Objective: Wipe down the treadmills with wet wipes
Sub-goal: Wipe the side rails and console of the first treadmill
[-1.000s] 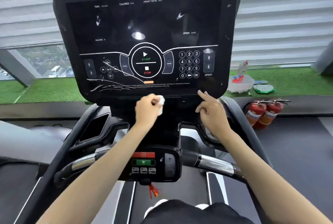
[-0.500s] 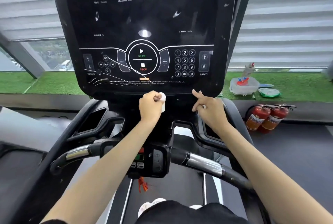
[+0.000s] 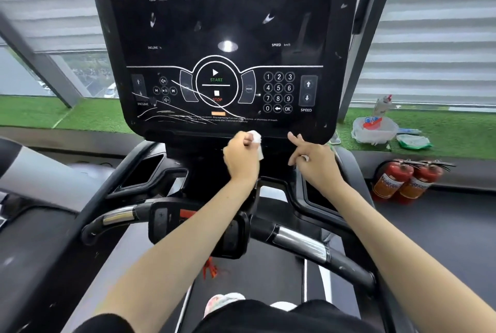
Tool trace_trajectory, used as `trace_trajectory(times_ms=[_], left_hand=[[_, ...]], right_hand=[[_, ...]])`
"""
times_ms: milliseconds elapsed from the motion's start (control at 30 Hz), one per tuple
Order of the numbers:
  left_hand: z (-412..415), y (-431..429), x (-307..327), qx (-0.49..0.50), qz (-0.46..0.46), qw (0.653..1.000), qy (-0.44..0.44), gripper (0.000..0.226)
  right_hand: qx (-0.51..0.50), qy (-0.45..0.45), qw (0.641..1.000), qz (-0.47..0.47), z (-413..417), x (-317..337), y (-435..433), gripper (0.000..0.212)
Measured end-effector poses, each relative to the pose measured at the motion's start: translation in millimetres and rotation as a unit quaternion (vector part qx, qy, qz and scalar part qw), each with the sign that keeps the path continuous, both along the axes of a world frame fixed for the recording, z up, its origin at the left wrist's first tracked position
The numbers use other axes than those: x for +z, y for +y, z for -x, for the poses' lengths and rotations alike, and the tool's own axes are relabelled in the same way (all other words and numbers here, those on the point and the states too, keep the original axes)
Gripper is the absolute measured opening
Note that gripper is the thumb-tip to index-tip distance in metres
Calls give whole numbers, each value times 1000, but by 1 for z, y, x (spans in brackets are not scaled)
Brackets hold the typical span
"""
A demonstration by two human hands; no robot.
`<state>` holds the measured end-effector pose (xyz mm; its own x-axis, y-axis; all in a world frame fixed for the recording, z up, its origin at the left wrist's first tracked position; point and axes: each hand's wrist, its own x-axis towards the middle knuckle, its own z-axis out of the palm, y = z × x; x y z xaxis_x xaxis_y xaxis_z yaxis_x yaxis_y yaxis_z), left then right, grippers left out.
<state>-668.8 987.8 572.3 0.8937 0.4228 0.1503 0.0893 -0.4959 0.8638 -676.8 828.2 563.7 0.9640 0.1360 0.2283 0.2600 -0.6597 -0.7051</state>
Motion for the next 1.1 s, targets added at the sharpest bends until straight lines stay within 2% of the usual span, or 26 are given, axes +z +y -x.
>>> trace_trajectory(times_ms=[133,200,300,367,400,467,567,633,700,800,867,1033,1100], left_hand=[[9,-43,-3,-94,18,995,-1,7],[8,-32,-3,-85,7,996,-3,7],[-1,3,-7,37,31,999,1,6],[-8,13,-4,138,100,985,17,10],[-9,7,-3,157,108,982,16,10],[-5,-19,3,106,80,991,-7,9],[2,-62,-2,-26,28,999,-34,9],[5,-68,-3,-65,19,997,-33,9],[6,-52,-3,-56,27,997,-38,14],[6,-17,-8,33,42,998,-30,18],[3,-13,-12,56,40,997,-23,17],[9,-71,-15,-98,-30,993,-57,18],[8,-70,-16,-128,-34,989,-63,18]], right_hand=[[1,1,999,-33,3,5,-1,32],[5,-8,999,-43,5,3,-5,37],[-13,7,996,-88,9,-5,-7,43],[-39,41,981,-183,11,-7,-6,45],[-49,63,969,-235,12,-8,-5,46],[-56,91,948,-299,9,-9,-6,49],[-53,107,938,-324,3,-10,-11,48],[-50,120,930,-344,1,-9,-14,43],[-52,125,927,-349,0,-10,-15,40],[-59,120,933,-333,1,-11,-13,39],[-60,113,936,-329,2,-13,-12,40],[-62,106,935,-332,0,-15,-13,44],[-63,110,937,-324,-1,-14,-14,45]])
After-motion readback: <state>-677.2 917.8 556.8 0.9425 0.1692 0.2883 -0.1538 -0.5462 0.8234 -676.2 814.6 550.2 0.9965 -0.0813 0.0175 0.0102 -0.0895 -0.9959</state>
